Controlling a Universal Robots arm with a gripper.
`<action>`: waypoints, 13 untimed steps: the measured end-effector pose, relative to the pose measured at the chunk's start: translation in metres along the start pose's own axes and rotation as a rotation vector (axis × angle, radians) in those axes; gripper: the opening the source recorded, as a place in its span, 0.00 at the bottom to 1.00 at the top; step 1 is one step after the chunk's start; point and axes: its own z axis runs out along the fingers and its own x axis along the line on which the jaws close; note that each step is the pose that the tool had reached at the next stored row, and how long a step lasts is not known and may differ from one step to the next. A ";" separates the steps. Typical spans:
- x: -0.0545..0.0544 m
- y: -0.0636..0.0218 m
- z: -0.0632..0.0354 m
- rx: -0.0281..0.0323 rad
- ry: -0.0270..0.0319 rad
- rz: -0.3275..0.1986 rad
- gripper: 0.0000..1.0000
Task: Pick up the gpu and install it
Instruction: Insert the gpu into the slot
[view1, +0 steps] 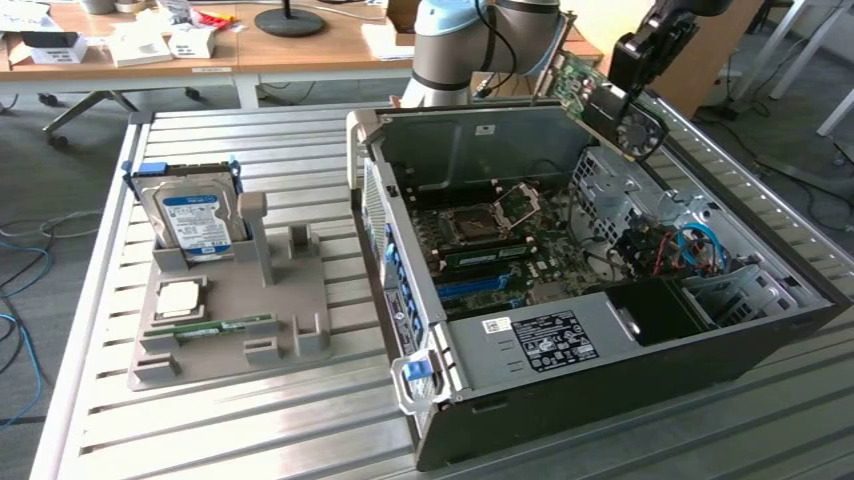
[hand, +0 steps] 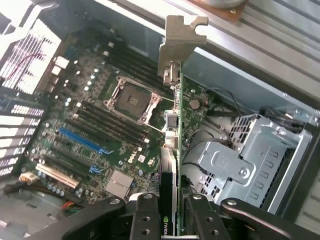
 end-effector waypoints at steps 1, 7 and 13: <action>0.000 0.0000 0.0000 -0.0003 0.0016 -0.014 0.26; 0.000 0.0000 0.0003 -0.0021 0.0119 -0.101 0.26; 0.000 -0.0001 0.0005 -0.0038 0.0221 -0.188 0.26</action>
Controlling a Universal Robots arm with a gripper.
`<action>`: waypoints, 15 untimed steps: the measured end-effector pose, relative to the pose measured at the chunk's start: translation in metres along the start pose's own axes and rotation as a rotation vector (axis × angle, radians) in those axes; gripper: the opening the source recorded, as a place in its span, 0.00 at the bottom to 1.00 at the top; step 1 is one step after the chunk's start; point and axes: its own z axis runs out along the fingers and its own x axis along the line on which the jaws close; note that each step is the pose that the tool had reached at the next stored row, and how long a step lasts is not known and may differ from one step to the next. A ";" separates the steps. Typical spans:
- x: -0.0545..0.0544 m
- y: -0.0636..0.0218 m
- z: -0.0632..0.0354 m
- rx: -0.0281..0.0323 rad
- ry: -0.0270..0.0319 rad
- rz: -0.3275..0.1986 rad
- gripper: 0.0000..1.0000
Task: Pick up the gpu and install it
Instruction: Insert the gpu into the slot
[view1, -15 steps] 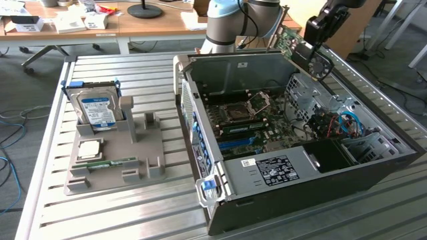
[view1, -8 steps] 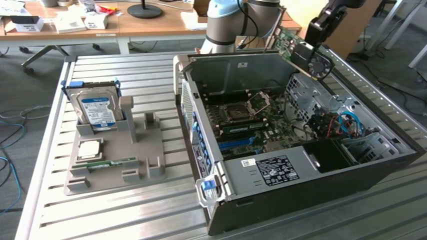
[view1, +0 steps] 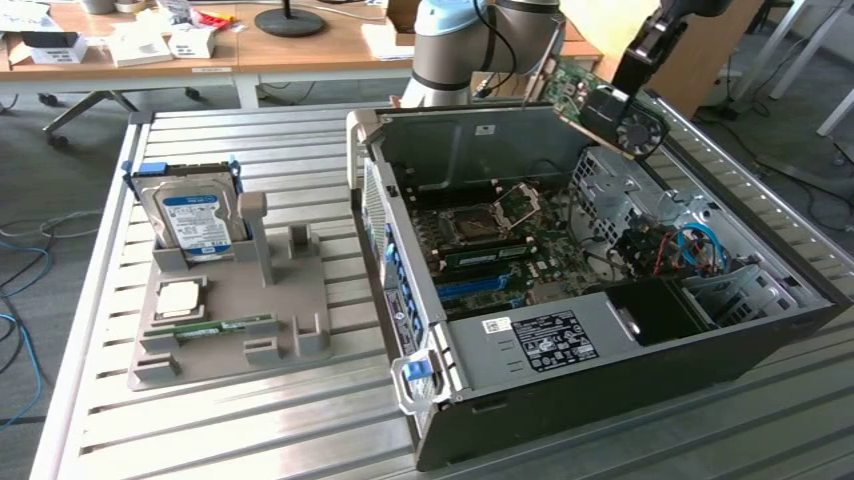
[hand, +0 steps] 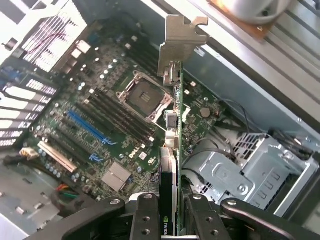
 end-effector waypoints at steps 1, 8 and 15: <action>0.000 0.0000 0.0000 -0.0003 0.0018 -0.015 0.26; 0.000 0.0000 0.0003 -0.0024 0.0139 -0.119 0.26; 0.000 -0.0001 0.0006 -0.0046 0.0264 -0.225 0.26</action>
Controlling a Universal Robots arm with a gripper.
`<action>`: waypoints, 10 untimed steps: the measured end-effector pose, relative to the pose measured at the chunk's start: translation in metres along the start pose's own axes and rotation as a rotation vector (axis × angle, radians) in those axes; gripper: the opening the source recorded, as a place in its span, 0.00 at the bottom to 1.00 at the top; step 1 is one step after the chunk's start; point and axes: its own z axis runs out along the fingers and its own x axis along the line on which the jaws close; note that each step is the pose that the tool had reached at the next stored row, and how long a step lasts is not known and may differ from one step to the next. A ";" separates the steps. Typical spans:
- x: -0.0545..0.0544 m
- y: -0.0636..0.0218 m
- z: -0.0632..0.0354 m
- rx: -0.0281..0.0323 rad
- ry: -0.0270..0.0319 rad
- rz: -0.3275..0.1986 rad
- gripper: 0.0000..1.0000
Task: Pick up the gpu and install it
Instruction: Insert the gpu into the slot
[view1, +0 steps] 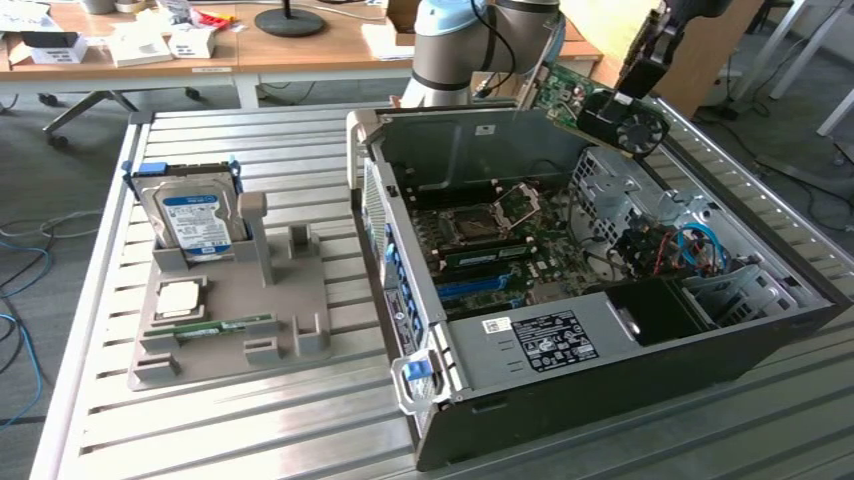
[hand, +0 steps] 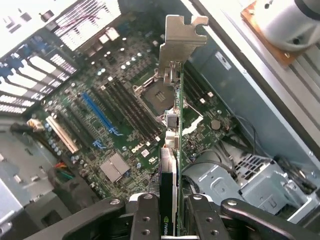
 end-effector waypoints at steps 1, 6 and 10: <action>0.000 0.0000 0.0000 -0.0003 0.0018 -0.015 0.26; 0.000 0.0000 0.0003 -0.0019 0.0109 -0.093 0.26; 0.000 -0.0001 0.0004 -0.0032 0.0182 -0.155 0.26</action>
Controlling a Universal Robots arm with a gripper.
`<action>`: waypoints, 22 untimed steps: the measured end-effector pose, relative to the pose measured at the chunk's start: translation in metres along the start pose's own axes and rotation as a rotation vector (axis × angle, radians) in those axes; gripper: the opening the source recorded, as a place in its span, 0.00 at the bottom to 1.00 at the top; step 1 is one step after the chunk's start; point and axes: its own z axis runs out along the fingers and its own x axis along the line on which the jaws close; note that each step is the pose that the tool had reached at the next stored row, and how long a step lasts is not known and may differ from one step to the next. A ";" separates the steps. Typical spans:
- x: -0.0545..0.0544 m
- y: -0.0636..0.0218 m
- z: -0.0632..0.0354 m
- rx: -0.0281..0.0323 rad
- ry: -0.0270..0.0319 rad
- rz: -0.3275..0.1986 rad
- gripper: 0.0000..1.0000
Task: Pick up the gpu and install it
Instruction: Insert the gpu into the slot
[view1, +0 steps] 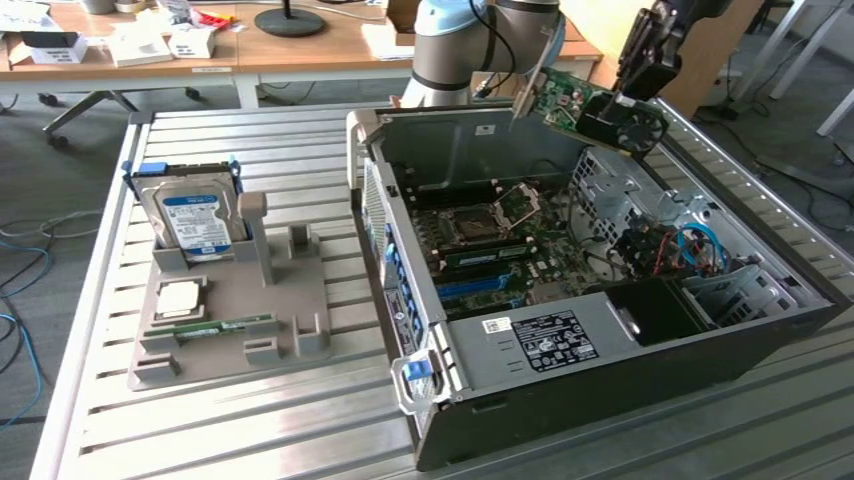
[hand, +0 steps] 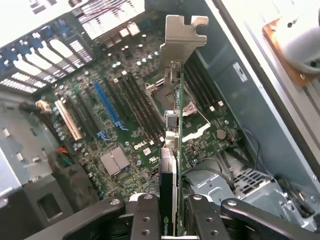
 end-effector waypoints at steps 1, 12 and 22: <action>0.000 0.0000 0.0000 -0.0004 0.0018 -0.015 0.26; 0.000 -0.0001 0.0006 -0.0038 0.0215 -0.183 0.26; 0.000 -0.0001 0.0011 -0.0069 0.0390 -0.333 0.26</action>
